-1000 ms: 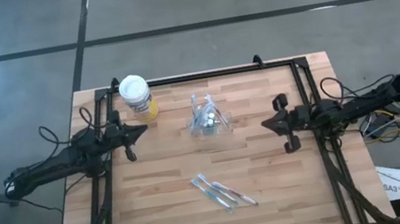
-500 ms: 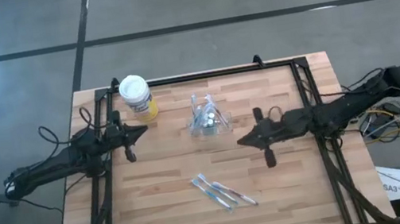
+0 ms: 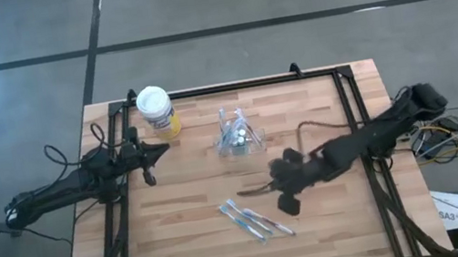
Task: Pick & Place toothbrushing station
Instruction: Put the purple toothbrush into the right section of the transparent organizer
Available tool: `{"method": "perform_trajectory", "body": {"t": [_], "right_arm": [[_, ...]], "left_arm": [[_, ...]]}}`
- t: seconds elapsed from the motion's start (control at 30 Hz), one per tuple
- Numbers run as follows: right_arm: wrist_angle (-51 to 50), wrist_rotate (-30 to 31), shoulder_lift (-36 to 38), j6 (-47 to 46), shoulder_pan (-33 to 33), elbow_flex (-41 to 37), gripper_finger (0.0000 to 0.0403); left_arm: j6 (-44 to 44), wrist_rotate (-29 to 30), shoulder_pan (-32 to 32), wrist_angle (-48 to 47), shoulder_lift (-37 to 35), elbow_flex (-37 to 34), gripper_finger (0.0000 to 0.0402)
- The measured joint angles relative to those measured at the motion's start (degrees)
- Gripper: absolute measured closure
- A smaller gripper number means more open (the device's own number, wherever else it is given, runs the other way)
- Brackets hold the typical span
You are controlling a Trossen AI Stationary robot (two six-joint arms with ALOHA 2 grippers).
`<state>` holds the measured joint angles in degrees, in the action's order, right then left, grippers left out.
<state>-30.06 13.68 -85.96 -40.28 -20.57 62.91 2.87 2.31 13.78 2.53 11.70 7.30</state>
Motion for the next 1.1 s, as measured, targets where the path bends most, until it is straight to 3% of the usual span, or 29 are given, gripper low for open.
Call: {"method": "perform_trajectory", "body": {"t": [0.23,0.43,0.67,0.87,1.1], "right_arm": [[-4.5,-11.9,-15.2,-3.2,-2.3,9.4,0.0338],[-9.8,-12.7,-24.7,-2.4,-3.2,16.9,0.0251],[-13.3,-16.1,-28.6,-2.6,-3.2,19.4,0.0175],[-13.0,-17.3,-29.8,-2.4,-3.2,17.8,0.0157],[-12.3,-16.9,-29.8,-2.2,-3.2,15.1,0.0187]], "left_arm": [[-2.7,-0.3,0.0,0.0,0.0,-0.1,0.0383],[-4.5,-1.4,0.0,0.0,0.0,-0.1,0.0378],[-5.4,-2.7,0.0,0.0,0.0,-0.1,0.0378],[-6.4,-4.0,0.0,-0.1,0.0,-0.1,0.0383],[-7.1,-4.3,0.0,-1.1,0.0,-0.1,0.0379]]}}
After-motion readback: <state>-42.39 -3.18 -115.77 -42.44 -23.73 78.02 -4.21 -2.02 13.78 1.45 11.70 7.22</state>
